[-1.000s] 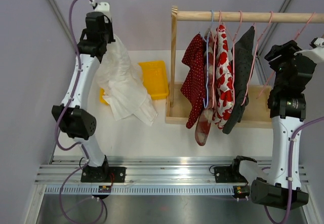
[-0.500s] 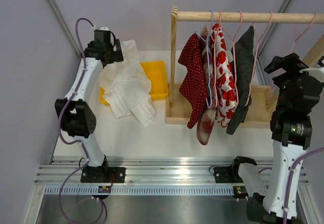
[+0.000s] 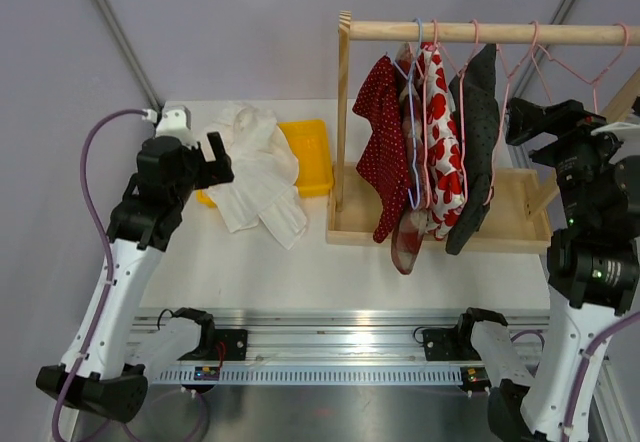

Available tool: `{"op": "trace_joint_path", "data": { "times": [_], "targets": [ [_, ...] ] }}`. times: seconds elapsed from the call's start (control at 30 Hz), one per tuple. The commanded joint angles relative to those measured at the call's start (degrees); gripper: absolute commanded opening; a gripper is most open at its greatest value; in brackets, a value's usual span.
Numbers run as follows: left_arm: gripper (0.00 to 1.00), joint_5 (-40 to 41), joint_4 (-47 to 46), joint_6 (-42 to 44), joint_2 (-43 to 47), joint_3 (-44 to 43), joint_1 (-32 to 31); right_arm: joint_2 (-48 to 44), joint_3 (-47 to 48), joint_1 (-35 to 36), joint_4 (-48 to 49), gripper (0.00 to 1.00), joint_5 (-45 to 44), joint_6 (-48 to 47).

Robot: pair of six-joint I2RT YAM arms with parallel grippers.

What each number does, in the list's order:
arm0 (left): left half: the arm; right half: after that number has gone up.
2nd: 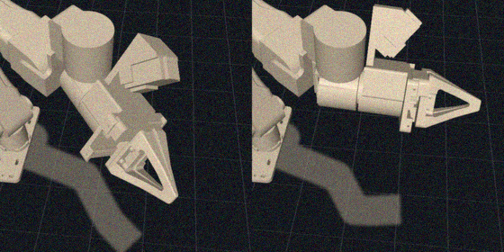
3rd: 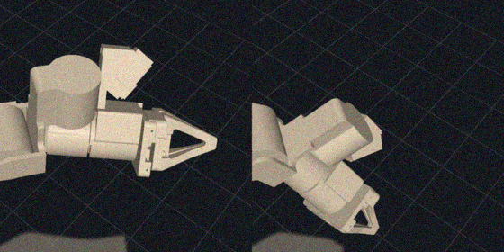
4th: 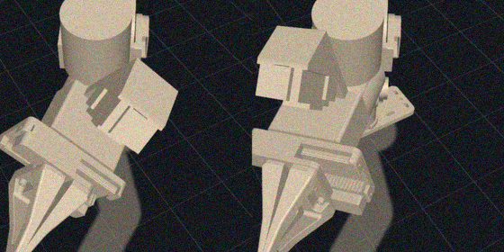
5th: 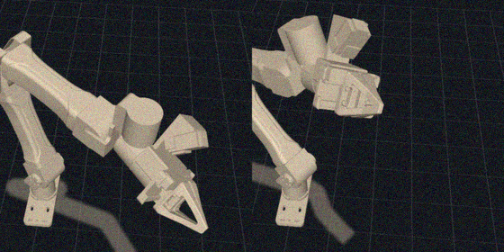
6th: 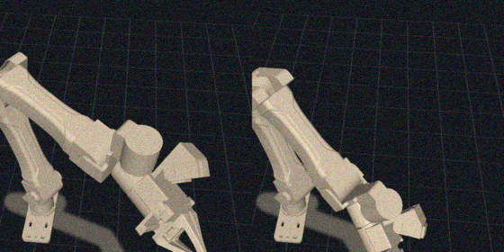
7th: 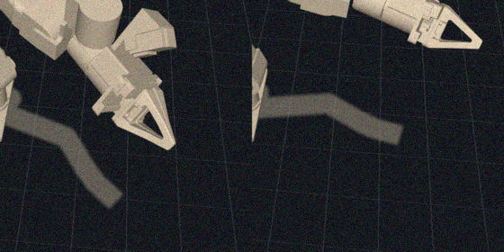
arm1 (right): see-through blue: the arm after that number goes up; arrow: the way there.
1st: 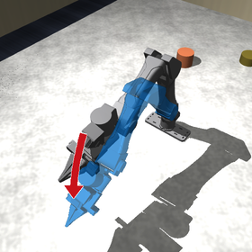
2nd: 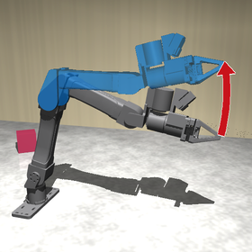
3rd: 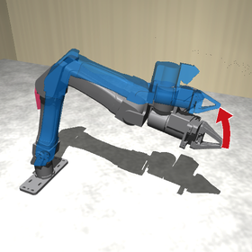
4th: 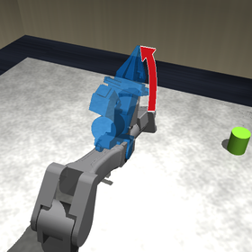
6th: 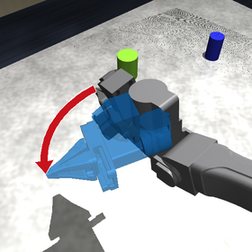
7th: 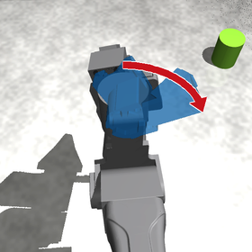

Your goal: Remove the skirt from the hanger

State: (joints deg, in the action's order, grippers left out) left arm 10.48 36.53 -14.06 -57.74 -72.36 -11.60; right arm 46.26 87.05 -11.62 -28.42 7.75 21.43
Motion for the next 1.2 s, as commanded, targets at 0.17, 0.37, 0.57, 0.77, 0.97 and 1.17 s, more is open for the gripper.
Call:
{"op": "trace_joint_path", "data": {
  "times": [0.17, 0.37, 0.57, 0.77, 0.97, 1.17],
  "targets": [
    [0.99, -1.96, 2.49, -0.26, 14.47, 17.33, -2.82, 7.97, -1.61, 0.1, -2.34, 0.94, 7.12, -1.39],
    [0.99, -1.43, 3.28, 0.18, 18.45, 22.7, -2.82, 7.88, -4.95, 0.1, -1.55, 0.58, 4.38, -2.01],
    [0.99, -1.6, 3.63, 0.44, 16.96, 18.85, -2.99, 7.88, -5.48, 0.1, -1.02, 0.0, 5.26, -0.51],
    [0.99, 5.68, 3.98, 2.37, 11.25, 3.07, -14.29, 8.93, 1.53, 0.1, -2.42, 0.0, 5.08, -0.43],
    [0.99, 10.0, 4.52, 8.68, -0.7, -18.06, -37.12, 6.83, 7.96, 0.1, -6.02, 0.0, 7.18, 1.77],
    [0.99, 4.47, -5.67, 17.84, -10.37, -25.72, -56.94, -2.47, 4.72, 0.19, -10.06, 0.0, 11.41, 4.49]
  ]
}}
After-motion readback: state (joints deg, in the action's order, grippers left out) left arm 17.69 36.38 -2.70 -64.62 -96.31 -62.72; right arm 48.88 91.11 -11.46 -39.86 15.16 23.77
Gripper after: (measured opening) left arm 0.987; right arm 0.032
